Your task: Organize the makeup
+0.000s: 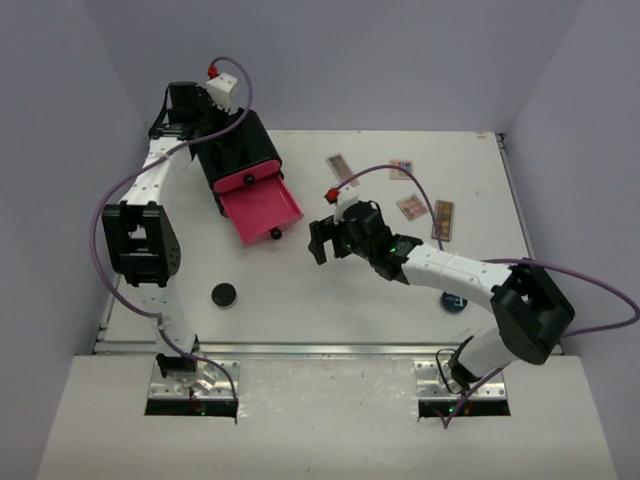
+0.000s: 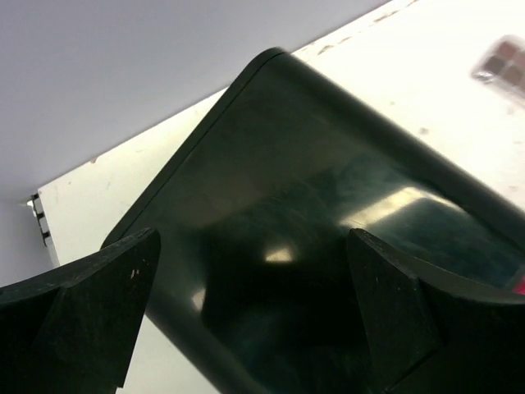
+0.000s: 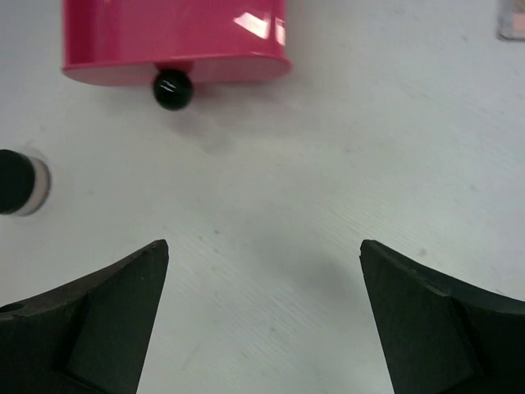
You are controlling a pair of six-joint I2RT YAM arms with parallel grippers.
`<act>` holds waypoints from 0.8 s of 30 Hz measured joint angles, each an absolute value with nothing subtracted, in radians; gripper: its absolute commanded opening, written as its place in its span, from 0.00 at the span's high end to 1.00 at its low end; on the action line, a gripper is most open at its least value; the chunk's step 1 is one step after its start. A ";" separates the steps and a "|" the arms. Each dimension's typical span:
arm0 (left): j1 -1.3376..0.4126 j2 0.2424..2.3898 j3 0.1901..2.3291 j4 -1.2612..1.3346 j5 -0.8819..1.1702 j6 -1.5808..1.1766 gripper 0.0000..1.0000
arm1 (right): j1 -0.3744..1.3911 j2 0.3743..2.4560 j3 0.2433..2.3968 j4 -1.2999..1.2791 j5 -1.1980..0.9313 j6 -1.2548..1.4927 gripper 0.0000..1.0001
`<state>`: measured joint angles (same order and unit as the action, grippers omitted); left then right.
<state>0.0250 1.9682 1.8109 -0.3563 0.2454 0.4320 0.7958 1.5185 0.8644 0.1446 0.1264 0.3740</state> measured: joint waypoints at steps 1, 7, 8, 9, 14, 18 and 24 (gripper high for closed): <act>0.025 1.946 1.809 -0.376 0.266 0.426 0.00 | 0.772 1.492 0.848 0.122 0.120 0.373 0.01; 0.025 1.635 1.699 -0.459 0.351 0.461 0.00 | 0.717 1.337 0.724 0.021 0.127 0.342 0.01; 0.025 1.576 1.684 -0.480 0.358 0.479 0.00 | 0.715 1.322 0.714 0.013 0.122 0.338 0.01; 0.025 1.514 1.670 -0.506 0.365 0.507 0.00 | 0.711 1.311 0.707 0.006 0.118 0.333 0.01; 0.025 1.284 1.564 -0.675 0.403 0.692 0.00 | 0.677 1.290 0.691 0.005 0.105 0.324 0.01; 0.025 1.190 1.346 -0.880 0.400 0.876 0.00 | 0.661 1.287 0.677 0.006 0.094 0.325 0.01; 0.008 1.208 0.987 -1.063 0.300 1.081 0.00 | 0.661 1.285 0.677 0.007 0.093 0.329 0.01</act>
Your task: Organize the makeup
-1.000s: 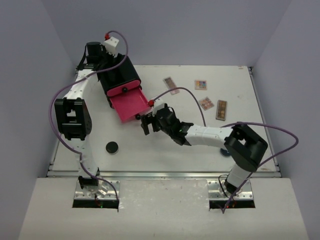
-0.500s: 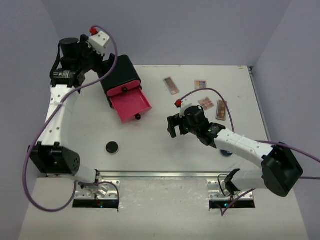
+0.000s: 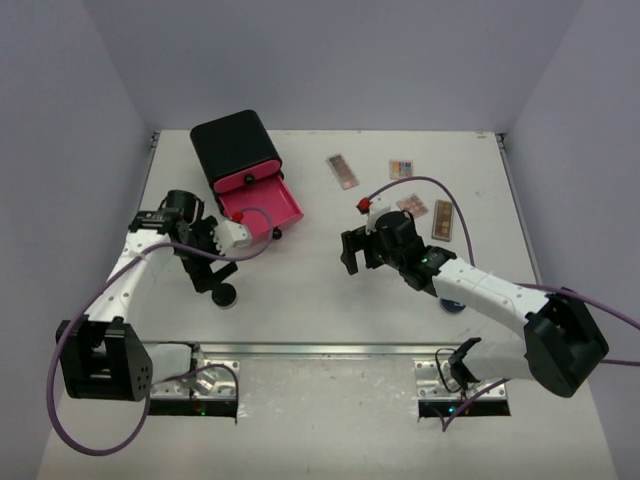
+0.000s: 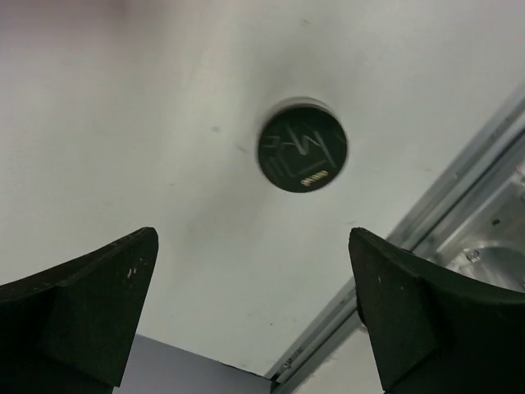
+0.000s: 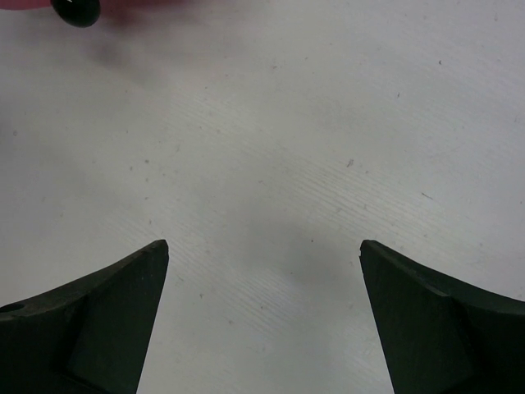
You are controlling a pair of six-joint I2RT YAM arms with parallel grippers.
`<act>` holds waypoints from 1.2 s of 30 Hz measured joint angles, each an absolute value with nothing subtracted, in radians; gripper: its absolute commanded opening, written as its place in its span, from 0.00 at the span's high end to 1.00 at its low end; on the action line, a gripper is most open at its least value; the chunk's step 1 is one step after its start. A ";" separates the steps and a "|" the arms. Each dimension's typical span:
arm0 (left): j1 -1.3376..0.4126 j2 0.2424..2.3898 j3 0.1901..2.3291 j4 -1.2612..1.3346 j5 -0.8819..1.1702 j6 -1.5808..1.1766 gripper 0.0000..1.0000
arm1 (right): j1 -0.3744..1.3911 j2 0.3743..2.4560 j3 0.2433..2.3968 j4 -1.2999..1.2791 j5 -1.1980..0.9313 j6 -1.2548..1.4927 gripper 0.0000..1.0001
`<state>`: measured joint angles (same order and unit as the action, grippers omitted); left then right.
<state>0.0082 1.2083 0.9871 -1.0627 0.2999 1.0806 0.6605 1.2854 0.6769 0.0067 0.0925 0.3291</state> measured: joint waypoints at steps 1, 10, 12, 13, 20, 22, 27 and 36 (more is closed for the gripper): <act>-0.008 1.208 0.958 -1.083 0.293 1.099 0.00 | 0.661 1.285 0.677 0.007 0.093 0.331 0.01; -0.131 1.210 0.779 -1.024 0.236 1.156 0.00 | 0.661 1.287 0.673 0.007 0.093 0.357 0.01; -0.132 1.210 0.745 -0.982 0.220 1.159 0.00 | 0.661 1.290 0.673 0.007 0.093 0.361 0.01; -0.132 1.210 0.725 -0.957 0.210 1.159 0.00 | 0.661 1.292 0.673 0.007 0.093 0.363 0.01; -0.137 1.211 0.653 -0.787 0.151 1.141 0.00 | 0.661 1.310 0.673 0.006 0.079 0.374 0.01; -0.137 1.211 0.647 -0.745 0.146 1.140 0.00 | 0.661 1.312 0.673 0.007 0.077 0.377 0.01; -0.139 1.211 0.574 -0.684 0.154 1.141 0.00 | 0.661 1.312 0.673 0.007 0.078 0.384 0.01; -0.144 1.204 0.517 -0.672 0.158 1.136 0.18 | 0.661 1.320 0.673 0.007 0.077 0.393 0.01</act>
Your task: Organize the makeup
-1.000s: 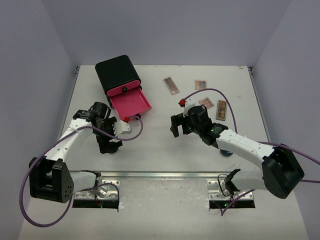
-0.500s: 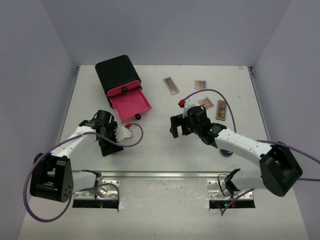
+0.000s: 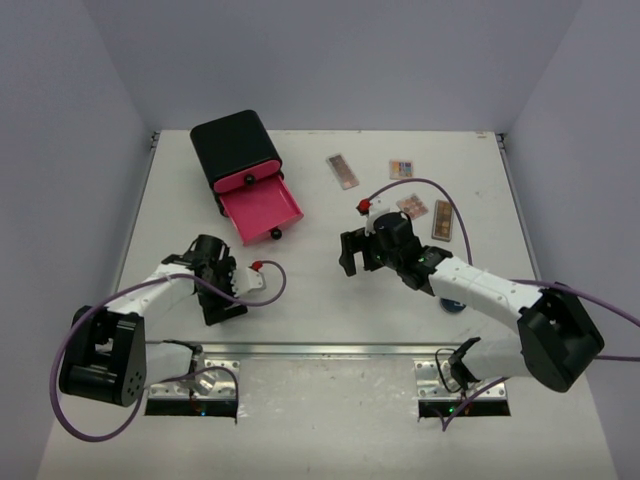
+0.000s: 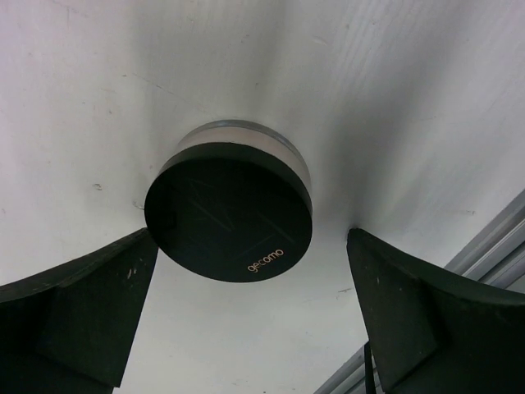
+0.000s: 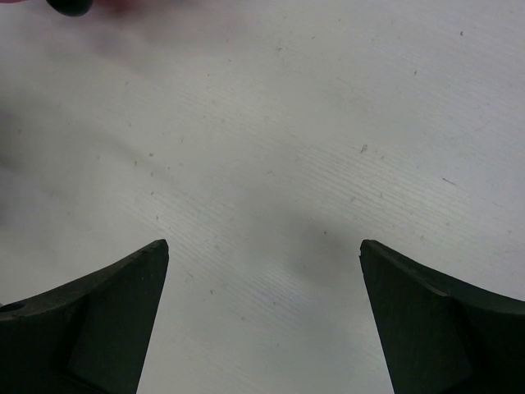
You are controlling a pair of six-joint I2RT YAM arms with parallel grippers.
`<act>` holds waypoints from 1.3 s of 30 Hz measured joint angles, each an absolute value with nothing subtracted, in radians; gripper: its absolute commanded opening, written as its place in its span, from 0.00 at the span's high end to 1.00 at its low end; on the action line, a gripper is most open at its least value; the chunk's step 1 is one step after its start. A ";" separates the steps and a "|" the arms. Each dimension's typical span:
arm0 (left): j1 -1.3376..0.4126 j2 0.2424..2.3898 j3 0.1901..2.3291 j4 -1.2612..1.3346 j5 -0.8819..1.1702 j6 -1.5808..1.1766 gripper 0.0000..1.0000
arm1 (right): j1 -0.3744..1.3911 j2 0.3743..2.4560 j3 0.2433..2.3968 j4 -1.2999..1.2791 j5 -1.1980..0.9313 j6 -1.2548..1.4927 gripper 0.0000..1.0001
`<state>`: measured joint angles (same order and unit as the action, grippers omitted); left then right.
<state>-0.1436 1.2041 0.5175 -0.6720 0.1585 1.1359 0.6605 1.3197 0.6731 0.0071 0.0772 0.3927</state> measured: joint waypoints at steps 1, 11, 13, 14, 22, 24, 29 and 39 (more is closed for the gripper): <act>-0.144 1.204 0.517 -0.667 0.161 1.131 0.25 | 0.661 1.322 0.673 0.007 0.077 0.394 0.01; -0.144 1.211 0.516 -0.640 0.228 1.079 1.00 | 0.661 1.326 0.673 0.007 0.101 0.396 0.01; -0.144 1.218 0.524 -0.641 0.236 1.054 1.00 | 0.660 1.331 0.673 0.007 0.104 0.396 0.01; -0.144 1.224 0.530 -0.643 0.242 1.041 1.00 | 0.660 1.335 0.673 0.007 0.104 0.396 0.01; -0.144 1.239 0.682 -0.764 0.323 0.930 1.00 | 0.656 1.364 0.673 0.007 0.103 0.390 0.01; -0.144 1.237 0.756 -0.816 0.349 0.916 1.00 | 0.656 1.367 0.675 0.007 0.104 0.388 0.01; -0.146 1.265 1.073 -0.858 0.382 0.833 1.00 | 0.653 1.385 0.689 0.007 0.107 0.389 0.01; -0.196 1.623 1.381 -0.607 0.173 0.618 1.00 | 0.649 1.333 0.690 -0.002 0.149 0.392 0.01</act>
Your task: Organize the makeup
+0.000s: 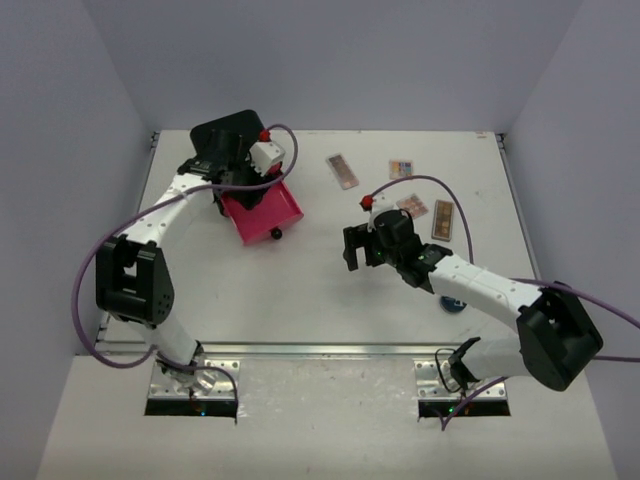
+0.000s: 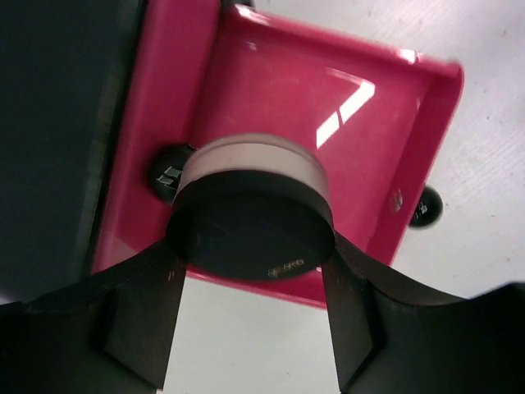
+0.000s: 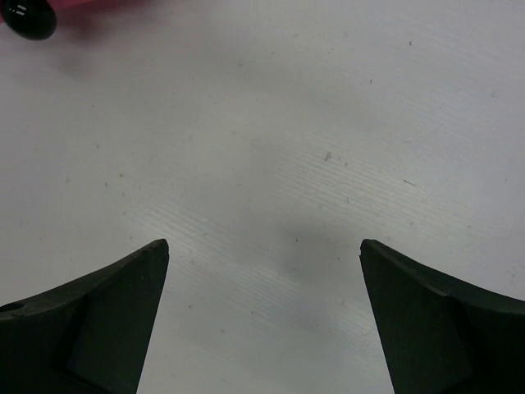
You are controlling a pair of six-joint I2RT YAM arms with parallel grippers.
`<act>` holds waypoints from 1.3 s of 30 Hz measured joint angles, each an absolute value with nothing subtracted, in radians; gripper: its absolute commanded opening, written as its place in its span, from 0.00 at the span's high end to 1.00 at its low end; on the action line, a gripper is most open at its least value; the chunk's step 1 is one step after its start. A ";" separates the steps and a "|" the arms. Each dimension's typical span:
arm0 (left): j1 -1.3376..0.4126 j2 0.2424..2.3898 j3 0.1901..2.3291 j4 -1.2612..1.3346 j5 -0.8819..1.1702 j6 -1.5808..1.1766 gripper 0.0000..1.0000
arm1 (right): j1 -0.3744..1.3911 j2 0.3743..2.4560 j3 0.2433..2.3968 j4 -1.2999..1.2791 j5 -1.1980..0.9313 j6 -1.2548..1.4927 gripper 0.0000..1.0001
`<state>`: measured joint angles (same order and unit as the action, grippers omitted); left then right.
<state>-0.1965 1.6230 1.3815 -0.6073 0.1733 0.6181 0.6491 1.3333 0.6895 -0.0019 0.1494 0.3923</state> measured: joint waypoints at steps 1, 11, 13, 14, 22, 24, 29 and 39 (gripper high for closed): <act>-0.206 1.651 1.384 -0.604 0.154 0.610 1.00 | 0.648 1.324 0.690 -0.002 0.154 0.392 0.01; -0.285 1.724 1.380 -0.533 0.032 0.593 0.99 | 0.637 1.290 0.686 -0.006 0.184 0.385 0.01; -0.292 1.724 1.377 -0.520 0.020 0.594 0.98 | 0.636 1.290 0.686 -0.009 0.184 0.385 0.01; -0.295 1.725 1.376 -0.513 0.011 0.595 0.96 | 0.635 1.290 0.686 -0.009 0.183 0.385 0.01; -0.331 1.777 1.373 -0.487 -0.064 0.623 0.83 | 0.630 1.298 0.686 -0.010 0.181 0.385 0.01; -0.336 1.787 1.366 -0.486 -0.071 0.626 0.77 | 0.630 1.299 0.686 -0.010 0.180 0.385 0.01; -0.339 1.788 1.349 -0.489 -0.088 0.636 0.61 | 0.630 1.299 0.686 -0.010 0.180 0.385 0.01; -0.350 1.802 1.349 -0.484 -0.094 0.634 0.31 | 0.629 1.297 0.686 -0.011 0.180 0.385 0.01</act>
<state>-0.3501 1.8020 1.3487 -0.4843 -0.0939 0.6345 0.6289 1.2971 0.6861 -0.0110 0.1799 0.3847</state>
